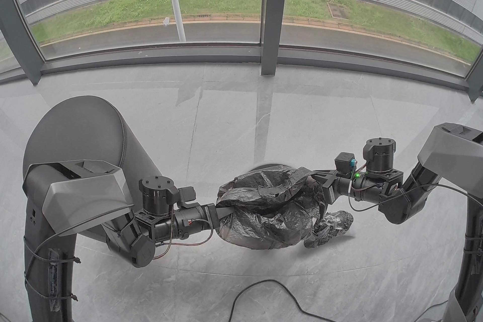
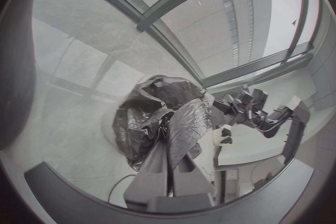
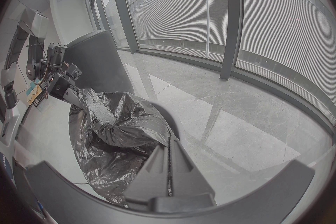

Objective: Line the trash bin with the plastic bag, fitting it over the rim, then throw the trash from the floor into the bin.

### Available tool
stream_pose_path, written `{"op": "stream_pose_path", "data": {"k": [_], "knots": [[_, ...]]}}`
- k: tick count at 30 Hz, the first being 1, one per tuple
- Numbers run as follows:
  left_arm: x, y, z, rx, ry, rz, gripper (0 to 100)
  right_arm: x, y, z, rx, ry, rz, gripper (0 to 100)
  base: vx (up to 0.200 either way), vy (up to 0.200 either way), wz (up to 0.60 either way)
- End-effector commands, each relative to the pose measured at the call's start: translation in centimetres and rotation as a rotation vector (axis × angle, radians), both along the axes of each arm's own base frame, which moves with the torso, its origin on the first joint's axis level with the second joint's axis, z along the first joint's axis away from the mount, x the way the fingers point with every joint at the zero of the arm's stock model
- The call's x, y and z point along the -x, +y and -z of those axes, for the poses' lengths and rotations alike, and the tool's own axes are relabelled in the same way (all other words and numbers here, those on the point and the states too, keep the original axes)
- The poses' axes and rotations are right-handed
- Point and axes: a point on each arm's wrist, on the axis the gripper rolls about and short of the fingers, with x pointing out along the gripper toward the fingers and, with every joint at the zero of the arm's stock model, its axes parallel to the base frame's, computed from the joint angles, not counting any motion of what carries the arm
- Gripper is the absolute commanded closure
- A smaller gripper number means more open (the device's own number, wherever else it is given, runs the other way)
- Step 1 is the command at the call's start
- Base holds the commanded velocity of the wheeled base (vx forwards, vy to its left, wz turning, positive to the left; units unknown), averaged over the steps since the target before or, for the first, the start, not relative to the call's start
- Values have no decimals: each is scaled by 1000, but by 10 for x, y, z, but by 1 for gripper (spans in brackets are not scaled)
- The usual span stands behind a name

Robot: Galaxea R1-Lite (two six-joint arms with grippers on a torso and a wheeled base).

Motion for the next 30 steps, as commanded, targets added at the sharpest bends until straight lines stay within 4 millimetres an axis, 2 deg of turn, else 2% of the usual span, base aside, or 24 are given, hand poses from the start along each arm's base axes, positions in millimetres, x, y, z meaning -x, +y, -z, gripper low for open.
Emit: {"op": "stream_pose_path", "data": {"k": [1, 4, 10, 14, 20, 30], "knots": [[-3, -4, -18, -49, -54, -63, 100, 0, 0, 4, 4, 10, -1, 100, 0, 0, 0], [-8, -10, -29, -88, -73, -156, 100, 0, 0, 5, 4, 13, -1, 100, 0, 0, 0], [-2, -16, -38, -112, -41, -150, 100, 0, 1, 5, 4, 13, -3, 100, 0, 0, 0], [-7, -16, -33, -121, -40, -168, 100, 0, 1, 5, 4, 13, -3, 100, 0, 0, 0], [-29, -19, -25, -131, -62, -233, 100, 0, 2, 5, 4, 13, -4, 100, 0, 0, 0], [-21, -15, -12, -197, 21, -253, 100, -3, 2, 11, 7, 21, -4, 100, 0, 0, 0]]}}
